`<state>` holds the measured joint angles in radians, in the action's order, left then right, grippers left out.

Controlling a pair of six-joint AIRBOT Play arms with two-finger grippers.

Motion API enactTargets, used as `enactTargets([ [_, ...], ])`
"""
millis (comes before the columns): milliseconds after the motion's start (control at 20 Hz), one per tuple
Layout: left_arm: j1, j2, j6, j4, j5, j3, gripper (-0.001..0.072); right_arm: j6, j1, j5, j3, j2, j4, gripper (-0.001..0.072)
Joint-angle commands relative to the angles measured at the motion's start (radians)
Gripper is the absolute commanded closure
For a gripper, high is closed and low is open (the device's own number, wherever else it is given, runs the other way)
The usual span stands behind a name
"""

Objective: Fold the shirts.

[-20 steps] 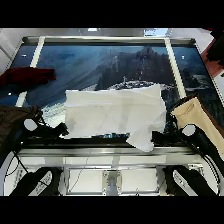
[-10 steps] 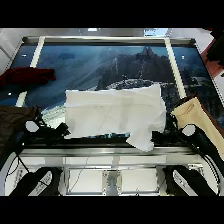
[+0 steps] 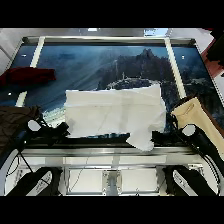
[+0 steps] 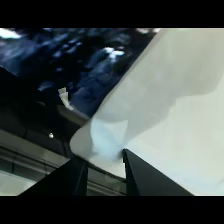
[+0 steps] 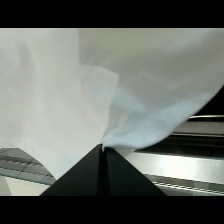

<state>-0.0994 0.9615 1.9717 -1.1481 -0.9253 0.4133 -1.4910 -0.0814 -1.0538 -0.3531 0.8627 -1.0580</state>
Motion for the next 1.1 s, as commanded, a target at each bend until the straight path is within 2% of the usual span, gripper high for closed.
enactTargets([
  [0, 0.0, 0.004, 0.0, 0.007, 0.048, 0.0, 0.0516, 0.0, 0.001, 0.005, 0.0, 0.0, 0.0, 0.0679],
  [50, 0.0, 0.004, -0.001, 0.009, 0.051, 0.0, 0.0662, 0.001, 0.001, 0.005, 0.0, 0.0, 0.0, 0.068],
  [100, 0.0, 0.003, -0.014, 0.023, 0.058, 0.002, 0.0695, 0.011, 0.001, 0.006, 0.0, 0.0, 0.001, 0.0681],
  [250, 0.0, 0.003, -0.122, 0.071, 0.031, 0.039, 0.0695, 0.023, 0.0, -0.016, -0.024, -0.018, 0.0, 0.0681],
  [450, -0.001, -0.001, -0.246, 0.053, -0.074, 0.214, 0.0695, 0.026, 0.0, -0.131, -0.163, -0.05, -0.063, 0.0681],
  [650, -0.001, -0.006, -0.284, 0.014, -0.156, 0.406, 0.0695, 0.025, 0.001, -0.26, -0.275, -0.071, -0.122, 0.0682],
  [900, -0.001, -0.057, -0.305, -0.035, -0.206, 0.531, 0.0695, 0.021, 0.001, -0.308, -0.373, -0.146, -0.103, 0.0682],
  [1050, 0.0, -0.076, -0.306, -0.023, -0.224, 0.57, 0.0695, 0.023, 0.002, -0.332, -0.447, -0.157, -0.032, 0.0683],
])
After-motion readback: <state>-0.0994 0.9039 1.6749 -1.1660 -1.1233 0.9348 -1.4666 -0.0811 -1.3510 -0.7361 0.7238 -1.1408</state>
